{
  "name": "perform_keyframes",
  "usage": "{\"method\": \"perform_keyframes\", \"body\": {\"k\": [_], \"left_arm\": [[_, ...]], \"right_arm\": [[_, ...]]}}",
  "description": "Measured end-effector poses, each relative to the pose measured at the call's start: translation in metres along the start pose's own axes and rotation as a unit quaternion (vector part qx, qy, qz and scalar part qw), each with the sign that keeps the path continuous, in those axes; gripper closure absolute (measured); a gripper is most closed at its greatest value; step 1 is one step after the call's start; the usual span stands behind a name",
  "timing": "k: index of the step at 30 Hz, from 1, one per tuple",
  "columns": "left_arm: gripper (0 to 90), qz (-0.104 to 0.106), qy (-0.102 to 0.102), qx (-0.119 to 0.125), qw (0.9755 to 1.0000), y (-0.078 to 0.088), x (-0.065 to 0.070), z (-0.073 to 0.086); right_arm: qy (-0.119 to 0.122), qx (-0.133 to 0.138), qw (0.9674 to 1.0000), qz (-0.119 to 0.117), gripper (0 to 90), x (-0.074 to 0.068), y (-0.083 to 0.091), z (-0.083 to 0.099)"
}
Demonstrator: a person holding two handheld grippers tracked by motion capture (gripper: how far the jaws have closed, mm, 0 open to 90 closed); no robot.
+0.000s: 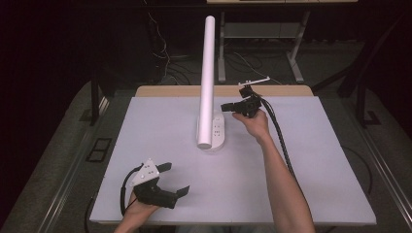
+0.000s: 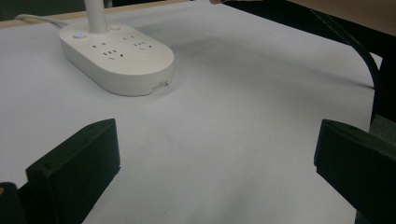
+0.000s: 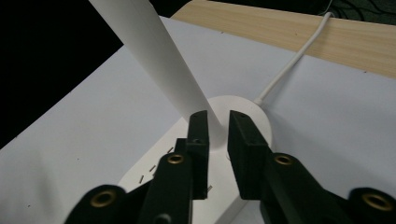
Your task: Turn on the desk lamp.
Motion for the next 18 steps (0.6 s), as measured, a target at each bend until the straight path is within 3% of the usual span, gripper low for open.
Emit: {"method": "perform_keyframes", "body": {"k": [5,18], "left_arm": [[0.0,0.001,-0.001,-0.001,1.0000,0.000,0.000,0.000],[0.0,-0.001,0.002,0.004,1.0000,0.001,-0.001,-0.001]], "right_arm": [[-0.007,0.001,0.9999,-0.008,89.0,0.001,-0.007,0.002],[-0.016,-0.012,0.9997,-0.014,89.3,0.004,-0.028,0.012]]}}
Point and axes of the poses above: each handheld gripper's, and its own axes: y roughly backward along the jaws, z roughly out of its underside, x roughly to its right, the point moved 3 cm from there along -y, roughly forward along the jaws, and after that the axes turned 15 degrees about y, right-handed, at the moved point
